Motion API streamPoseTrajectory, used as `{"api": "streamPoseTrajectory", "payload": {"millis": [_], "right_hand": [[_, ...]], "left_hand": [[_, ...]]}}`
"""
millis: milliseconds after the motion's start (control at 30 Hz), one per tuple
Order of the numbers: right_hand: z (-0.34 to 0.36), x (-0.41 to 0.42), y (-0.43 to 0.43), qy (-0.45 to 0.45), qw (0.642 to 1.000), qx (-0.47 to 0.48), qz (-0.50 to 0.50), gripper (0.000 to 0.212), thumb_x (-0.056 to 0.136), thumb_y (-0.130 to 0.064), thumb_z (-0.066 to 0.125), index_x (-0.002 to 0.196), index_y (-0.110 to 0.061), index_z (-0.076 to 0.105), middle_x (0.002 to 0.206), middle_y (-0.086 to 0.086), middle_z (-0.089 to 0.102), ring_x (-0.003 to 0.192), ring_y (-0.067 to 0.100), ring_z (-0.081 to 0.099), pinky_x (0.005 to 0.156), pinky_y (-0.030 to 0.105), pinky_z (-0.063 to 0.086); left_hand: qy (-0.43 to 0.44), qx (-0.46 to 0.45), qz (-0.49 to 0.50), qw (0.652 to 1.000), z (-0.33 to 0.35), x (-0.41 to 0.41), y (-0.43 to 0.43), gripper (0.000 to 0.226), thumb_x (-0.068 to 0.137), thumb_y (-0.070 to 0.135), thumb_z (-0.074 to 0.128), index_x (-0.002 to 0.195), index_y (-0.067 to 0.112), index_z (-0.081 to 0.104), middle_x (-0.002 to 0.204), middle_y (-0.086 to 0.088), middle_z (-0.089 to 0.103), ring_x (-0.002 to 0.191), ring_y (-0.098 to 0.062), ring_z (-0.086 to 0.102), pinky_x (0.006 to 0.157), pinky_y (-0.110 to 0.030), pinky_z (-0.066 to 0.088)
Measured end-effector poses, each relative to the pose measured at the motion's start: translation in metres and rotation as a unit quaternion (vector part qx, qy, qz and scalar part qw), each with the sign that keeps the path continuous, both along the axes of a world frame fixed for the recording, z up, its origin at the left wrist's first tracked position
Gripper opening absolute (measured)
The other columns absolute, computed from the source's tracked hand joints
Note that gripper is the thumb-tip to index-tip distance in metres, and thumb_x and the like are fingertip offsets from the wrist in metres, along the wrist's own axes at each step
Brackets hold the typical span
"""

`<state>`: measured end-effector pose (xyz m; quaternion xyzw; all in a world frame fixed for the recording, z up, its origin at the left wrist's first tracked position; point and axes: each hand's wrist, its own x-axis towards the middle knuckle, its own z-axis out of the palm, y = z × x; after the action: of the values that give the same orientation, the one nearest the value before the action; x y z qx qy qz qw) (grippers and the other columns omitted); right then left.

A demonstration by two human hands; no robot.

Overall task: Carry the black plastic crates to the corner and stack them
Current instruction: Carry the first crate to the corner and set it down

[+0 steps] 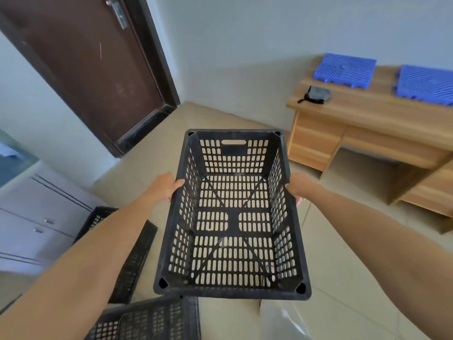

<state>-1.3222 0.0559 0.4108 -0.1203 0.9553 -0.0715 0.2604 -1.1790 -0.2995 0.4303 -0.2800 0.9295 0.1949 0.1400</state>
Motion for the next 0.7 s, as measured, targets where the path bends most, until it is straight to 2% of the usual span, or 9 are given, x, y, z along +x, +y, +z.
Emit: {"api": "streamPoseTrajectory", "payload": {"millis": [67,133,200,267,333,433,533,633,700], "right_hand": [[-0.001,-0.047,-0.021,-0.009,1.0,0.006,0.017,0.026,0.099,-0.017,0.046,0.106,0.002,0.062,0.087,0.01,0.06,0.083,0.028,0.062,0.08,0.036,0.054],[-0.002,-0.094,-0.042,-0.016,1.0,0.009,0.021,0.025,0.099,-0.016,0.047,0.105,0.003,0.062,0.086,0.01,0.062,0.085,0.028,0.065,0.082,0.038,0.056],[-0.004,-0.141,-0.064,-0.021,0.999,0.013,0.027,0.025,0.099,-0.015,0.046,0.104,0.003,0.062,0.08,0.008,0.061,0.079,0.026,0.064,0.072,0.033,0.055],[-0.003,-0.185,-0.089,-0.022,0.999,0.02,0.032,0.023,0.098,-0.014,0.047,0.103,0.003,0.062,0.071,0.005,0.057,0.069,0.022,0.061,0.059,0.029,0.05],[0.0,-0.225,-0.117,-0.01,0.999,0.023,0.041,0.021,0.097,-0.015,0.048,0.102,0.001,0.062,0.068,0.003,0.055,0.065,0.021,0.059,0.058,0.029,0.049],[0.001,-0.289,-0.165,-0.005,0.999,0.013,0.046,0.021,0.098,-0.018,0.048,0.102,-0.002,0.061,0.071,0.004,0.056,0.068,0.022,0.06,0.064,0.032,0.051],[-0.004,-0.351,-0.212,-0.007,0.999,0.012,0.05,0.022,0.098,-0.018,0.047,0.103,-0.002,0.061,0.075,0.004,0.059,0.07,0.021,0.062,0.066,0.032,0.053],[-0.006,-0.414,-0.256,-0.028,0.999,0.0,0.031,0.022,0.099,-0.019,0.046,0.105,-0.003,0.06,0.073,0.002,0.06,0.06,0.014,0.06,0.053,0.025,0.047],[-0.009,-0.454,-0.285,-0.033,0.999,0.001,0.026,0.023,0.099,-0.019,0.045,0.108,-0.004,0.06,0.08,0.004,0.064,0.06,0.014,0.06,0.052,0.024,0.047]], "left_hand": [[-0.005,0.0,0.013,1.0,-0.001,-0.044,-0.02,0.033,0.098,0.041,0.048,0.077,0.015,0.05,0.07,-0.005,0.064,0.064,-0.016,0.065,0.06,-0.024,0.045],[-0.005,-0.008,0.029,1.0,-0.001,-0.087,-0.04,0.032,0.098,0.038,0.049,0.075,0.016,0.05,0.071,-0.005,0.064,0.062,-0.016,0.065,0.059,-0.024,0.046],[0.0,-0.016,0.039,0.999,-0.002,-0.128,-0.059,0.03,0.099,0.034,0.05,0.074,0.018,0.047,0.07,-0.004,0.062,0.061,-0.015,0.063,0.06,-0.024,0.048],[-0.007,-0.015,0.044,0.999,-0.001,-0.166,-0.08,0.026,0.099,0.03,0.05,0.076,0.019,0.045,0.072,-0.004,0.061,0.064,-0.017,0.063,0.07,-0.03,0.053],[-0.02,-0.018,0.05,0.998,-0.005,-0.201,-0.106,0.021,0.099,0.028,0.05,0.082,0.017,0.047,0.075,-0.003,0.06,0.066,-0.017,0.062,0.076,-0.033,0.055],[-0.024,-0.018,0.062,0.998,-0.011,-0.256,-0.15,0.018,0.098,0.029,0.051,0.092,0.013,0.048,0.076,-0.001,0.057,0.066,-0.015,0.059,0.075,-0.033,0.053],[-0.031,-0.016,0.054,0.998,-0.014,-0.315,-0.194,0.018,0.098,0.029,0.051,0.093,0.012,0.048,0.075,-0.001,0.057,0.068,-0.016,0.059,0.073,-0.032,0.052],[-0.04,0.003,0.054,0.998,-0.014,-0.382,-0.236,0.018,0.099,0.027,0.051,0.093,0.01,0.049,0.083,-0.007,0.061,0.079,-0.023,0.065,0.081,-0.036,0.056],[-0.045,-0.003,0.046,0.998,-0.012,-0.426,-0.264,0.019,0.098,0.028,0.052,0.093,0.01,0.049,0.085,-0.007,0.061,0.077,-0.022,0.063,0.078,-0.035,0.054]]}}
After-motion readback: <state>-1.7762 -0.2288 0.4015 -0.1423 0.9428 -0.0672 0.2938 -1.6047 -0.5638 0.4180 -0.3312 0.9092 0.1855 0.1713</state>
